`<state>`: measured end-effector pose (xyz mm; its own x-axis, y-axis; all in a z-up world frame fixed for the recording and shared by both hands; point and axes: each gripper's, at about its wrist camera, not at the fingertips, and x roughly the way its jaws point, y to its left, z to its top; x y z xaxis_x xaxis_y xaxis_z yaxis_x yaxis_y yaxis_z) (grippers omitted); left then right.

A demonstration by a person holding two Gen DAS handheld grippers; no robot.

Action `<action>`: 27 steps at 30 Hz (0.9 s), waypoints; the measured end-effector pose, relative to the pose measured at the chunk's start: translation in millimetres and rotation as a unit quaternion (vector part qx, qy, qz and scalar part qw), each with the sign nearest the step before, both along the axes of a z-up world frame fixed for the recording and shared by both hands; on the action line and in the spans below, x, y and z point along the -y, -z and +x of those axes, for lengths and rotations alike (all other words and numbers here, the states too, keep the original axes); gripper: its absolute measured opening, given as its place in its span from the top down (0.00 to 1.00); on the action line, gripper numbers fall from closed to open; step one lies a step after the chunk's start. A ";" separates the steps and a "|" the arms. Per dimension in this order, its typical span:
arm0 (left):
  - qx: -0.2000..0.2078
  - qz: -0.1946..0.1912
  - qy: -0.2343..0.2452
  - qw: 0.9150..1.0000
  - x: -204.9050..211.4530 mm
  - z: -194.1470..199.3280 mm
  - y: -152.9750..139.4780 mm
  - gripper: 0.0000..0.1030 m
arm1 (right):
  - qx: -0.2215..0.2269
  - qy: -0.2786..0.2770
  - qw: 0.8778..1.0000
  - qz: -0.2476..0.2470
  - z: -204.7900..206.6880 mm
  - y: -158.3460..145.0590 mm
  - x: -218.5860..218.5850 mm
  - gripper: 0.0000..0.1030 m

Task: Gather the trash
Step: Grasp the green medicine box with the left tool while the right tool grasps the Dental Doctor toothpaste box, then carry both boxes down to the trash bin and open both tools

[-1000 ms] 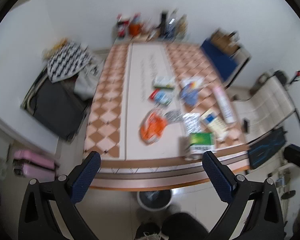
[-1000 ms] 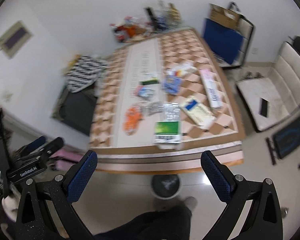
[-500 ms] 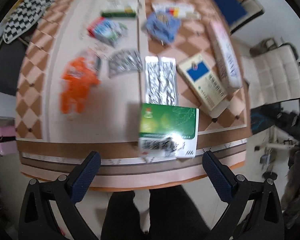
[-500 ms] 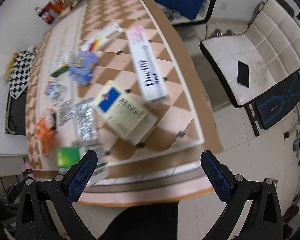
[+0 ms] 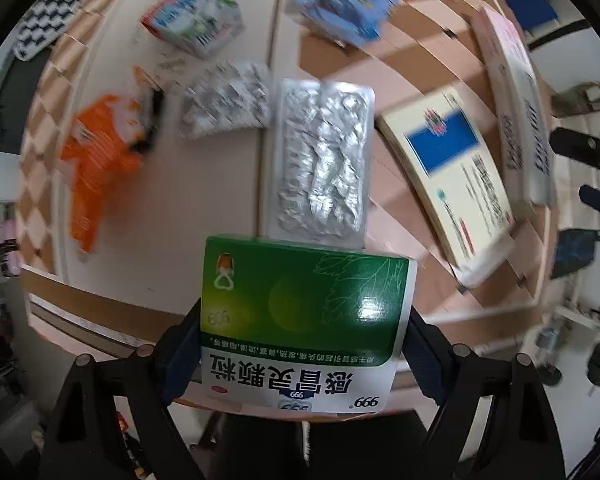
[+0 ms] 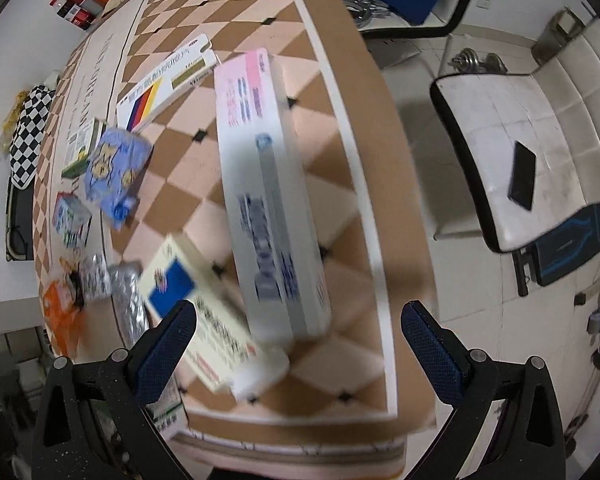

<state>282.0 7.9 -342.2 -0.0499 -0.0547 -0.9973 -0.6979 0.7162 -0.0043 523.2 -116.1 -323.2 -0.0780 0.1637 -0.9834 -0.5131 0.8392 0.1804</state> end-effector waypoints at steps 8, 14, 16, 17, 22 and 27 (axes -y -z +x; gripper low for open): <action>-0.016 0.053 -0.039 0.998 -38.5 -11.7 -4.2 0.15 | 0.007 -0.015 1.000 -0.019 16.9 30.9 -49.7 0.34; -0.020 0.066 -0.043 0.997 -39.6 -8.8 -3.2 0.15 | 0.024 -0.042 0.998 -0.050 14.8 43.7 -66.7 0.49; -0.022 0.069 -0.043 0.996 -38.2 -4.7 -5.1 0.15 | 0.031 -0.047 0.997 -0.055 13.4 43.8 -68.8 0.51; -0.021 0.070 -0.043 0.996 -38.9 -5.1 -5.7 0.15 | 0.032 -0.048 0.997 -0.054 12.7 43.4 -69.0 0.51; -0.011 0.081 -0.037 0.996 -38.6 -9.8 -21.0 0.16 | 0.033 -0.052 0.998 -0.032 4.8 34.7 -62.8 0.52; 0.003 0.098 -0.032 0.995 -33.2 -12.0 -39.2 0.16 | 0.037 -0.052 0.998 0.001 -6.1 12.7 -49.1 0.52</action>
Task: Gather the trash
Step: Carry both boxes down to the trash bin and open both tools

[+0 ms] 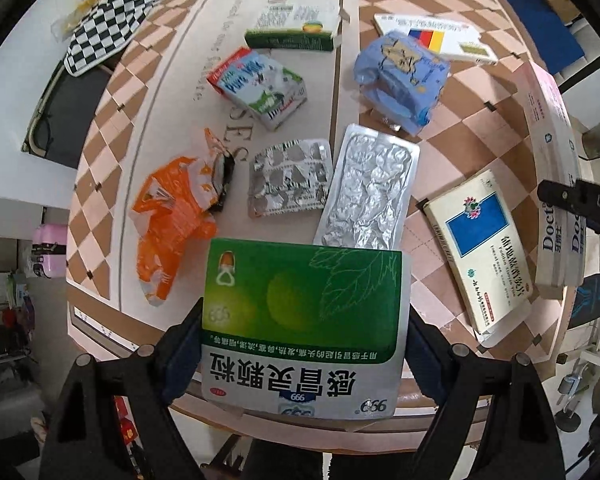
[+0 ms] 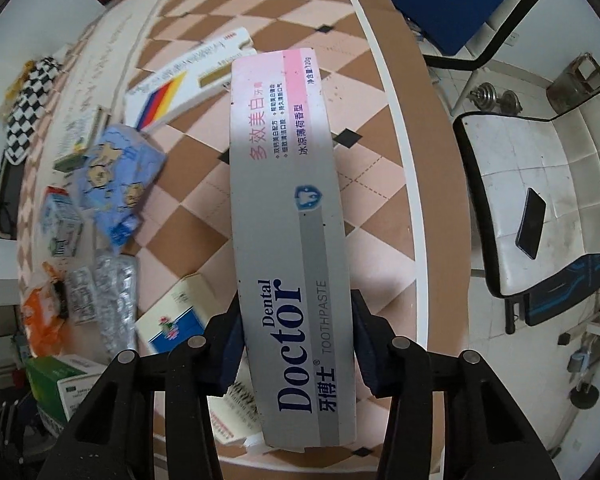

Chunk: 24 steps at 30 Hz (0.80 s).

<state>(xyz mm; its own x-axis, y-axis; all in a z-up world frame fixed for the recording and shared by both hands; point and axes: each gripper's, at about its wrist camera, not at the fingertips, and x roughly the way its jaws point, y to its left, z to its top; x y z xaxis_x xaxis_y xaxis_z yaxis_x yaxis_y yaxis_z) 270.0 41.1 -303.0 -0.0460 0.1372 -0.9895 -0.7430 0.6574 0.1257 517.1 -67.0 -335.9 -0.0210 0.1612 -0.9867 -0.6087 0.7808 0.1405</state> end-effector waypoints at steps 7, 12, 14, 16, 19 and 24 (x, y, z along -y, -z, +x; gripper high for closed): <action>0.036 0.031 0.011 0.999 -0.3 -17.5 -39.4 0.16 | -0.004 -0.019 0.999 0.047 -38.3 -34.4 22.8 0.53; 0.069 0.048 0.027 0.996 6.5 -40.3 -70.1 0.16 | -0.011 -0.016 0.996 0.082 -85.2 -65.3 42.0 0.53; 0.081 0.055 0.037 0.994 10.4 -53.1 -80.1 0.16 | -0.014 -0.012 0.995 0.096 -107.9 -76.5 49.7 0.53; 0.095 0.059 0.050 0.992 14.2 -72.3 -89.3 0.16 | -0.018 -0.004 0.994 0.108 -131.4 -85.4 57.9 0.53; 0.113 0.063 0.067 0.989 17.4 -102.0 -98.2 0.16 | -0.019 0.006 0.992 0.123 -176.5 -98.0 70.6 0.53; 0.135 0.055 0.087 0.986 24.2 -163.7 -100.4 0.16 | -0.019 0.024 0.991 0.132 -257.0 -105.4 89.6 0.53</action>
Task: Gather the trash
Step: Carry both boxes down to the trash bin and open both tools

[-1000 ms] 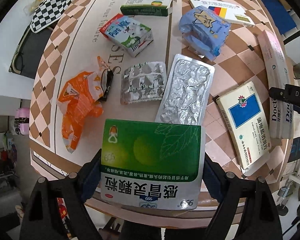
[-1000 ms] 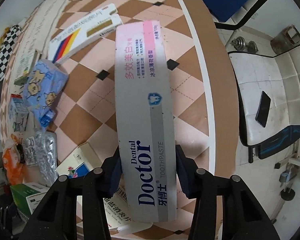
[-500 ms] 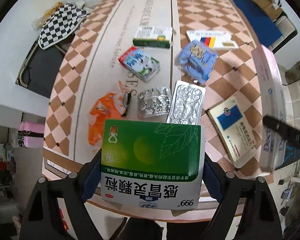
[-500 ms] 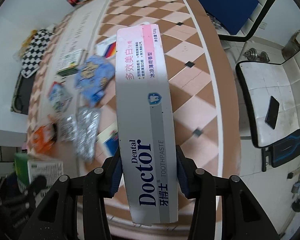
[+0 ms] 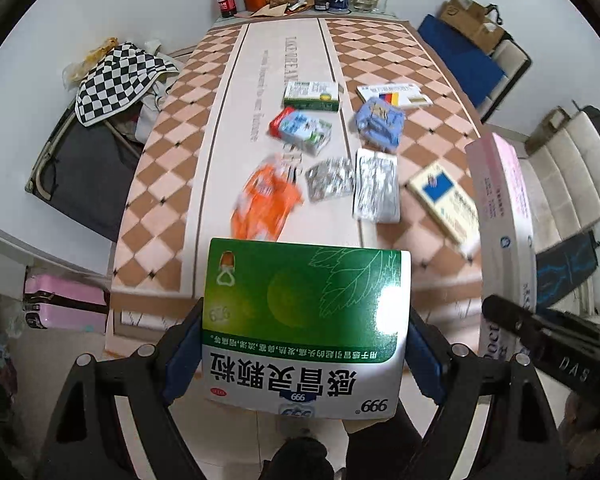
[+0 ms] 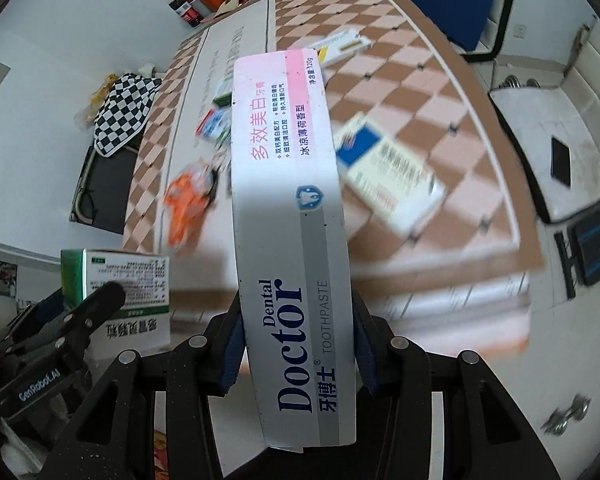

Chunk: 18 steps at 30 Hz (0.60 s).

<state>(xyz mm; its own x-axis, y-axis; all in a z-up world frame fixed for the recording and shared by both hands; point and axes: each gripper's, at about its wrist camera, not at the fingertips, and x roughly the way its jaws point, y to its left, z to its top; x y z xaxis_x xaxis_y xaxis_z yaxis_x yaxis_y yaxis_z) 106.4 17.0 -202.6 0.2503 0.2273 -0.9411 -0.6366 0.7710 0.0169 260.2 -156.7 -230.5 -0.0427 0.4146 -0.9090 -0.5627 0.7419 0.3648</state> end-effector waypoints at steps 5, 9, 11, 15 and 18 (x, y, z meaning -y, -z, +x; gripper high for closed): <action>-0.008 -0.021 0.022 1.000 9.4 -60.2 19.2 0.16 | -0.019 0.008 1.000 -0.013 -84.7 17.7 19.8 0.53; -0.028 -0.049 0.026 0.998 16.0 -94.0 49.1 0.16 | -0.049 0.002 0.998 -0.047 -146.4 50.9 35.0 0.53; -0.038 -0.063 0.025 0.997 18.6 -104.8 65.4 0.16 | -0.068 -0.004 0.996 -0.063 -170.8 70.2 40.9 0.53; -0.061 -0.098 0.014 0.993 26.3 -130.0 112.5 0.16 | -0.103 -0.014 0.990 -0.098 -209.1 118.7 53.8 0.53; -0.082 -0.130 0.001 0.988 28.4 -141.8 159.6 0.16 | -0.126 -0.018 0.984 -0.122 -225.4 162.0 64.5 0.53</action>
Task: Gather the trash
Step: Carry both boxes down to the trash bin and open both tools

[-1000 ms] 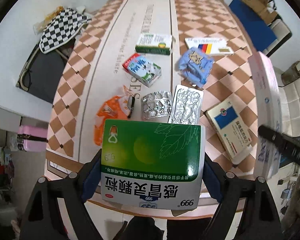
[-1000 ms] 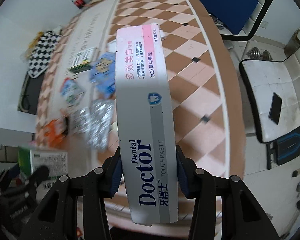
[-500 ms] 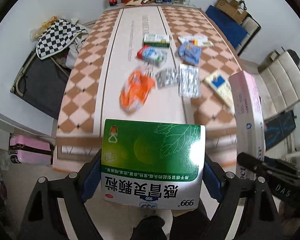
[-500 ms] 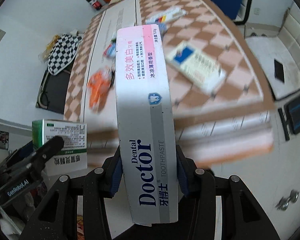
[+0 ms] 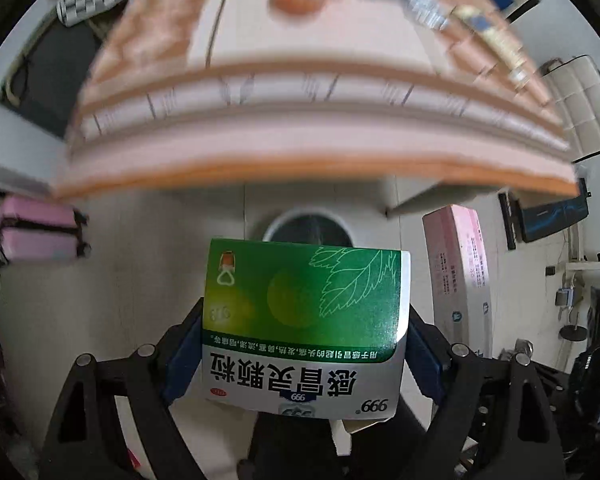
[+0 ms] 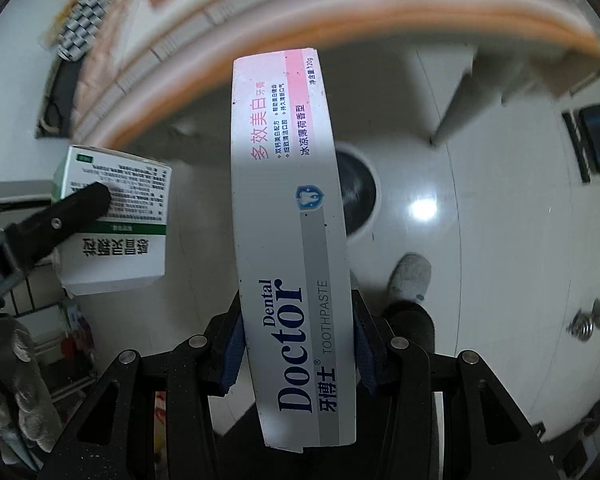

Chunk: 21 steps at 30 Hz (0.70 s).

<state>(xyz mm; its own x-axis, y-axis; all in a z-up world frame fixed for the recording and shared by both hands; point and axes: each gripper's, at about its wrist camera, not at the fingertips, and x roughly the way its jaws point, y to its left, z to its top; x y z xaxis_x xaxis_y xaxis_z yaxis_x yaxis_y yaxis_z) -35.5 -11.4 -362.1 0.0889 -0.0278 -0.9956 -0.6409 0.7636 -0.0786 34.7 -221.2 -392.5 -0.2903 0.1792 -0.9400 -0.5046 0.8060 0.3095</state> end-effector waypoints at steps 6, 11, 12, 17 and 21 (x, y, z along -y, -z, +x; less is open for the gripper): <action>-0.030 -0.063 -0.030 0.997 -5.4 -0.8 123.7 0.16 | -0.051 0.003 0.997 -0.049 -12.4 117.8 13.3 0.53; -0.049 -0.118 -0.041 0.991 -10.0 16.6 223.9 0.16 | -0.090 0.008 0.993 -0.076 -5.4 216.2 10.4 0.53; -0.054 -0.122 -0.043 0.990 -11.5 20.6 242.7 0.15 | -0.097 0.009 0.992 -0.079 -3.0 231.3 6.6 0.53; -0.068 -0.149 -0.059 0.985 -20.1 24.2 308.4 0.13 | -0.122 -0.012 0.986 -0.109 -0.7 317.3 -2.7 0.52; -0.085 -0.141 -0.064 0.984 -26.7 18.6 334.5 0.12 | -0.130 -0.037 0.982 -0.133 -2.1 364.6 -15.3 0.51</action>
<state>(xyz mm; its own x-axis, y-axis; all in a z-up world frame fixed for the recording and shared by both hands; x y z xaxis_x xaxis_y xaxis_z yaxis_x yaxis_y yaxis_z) -16.9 15.3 -696.7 -0.0582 -0.3051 -0.9505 -0.7530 0.6386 -0.1589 32.7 -205.8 -757.0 -0.5297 -0.0935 -0.8430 -0.4959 0.8404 0.2185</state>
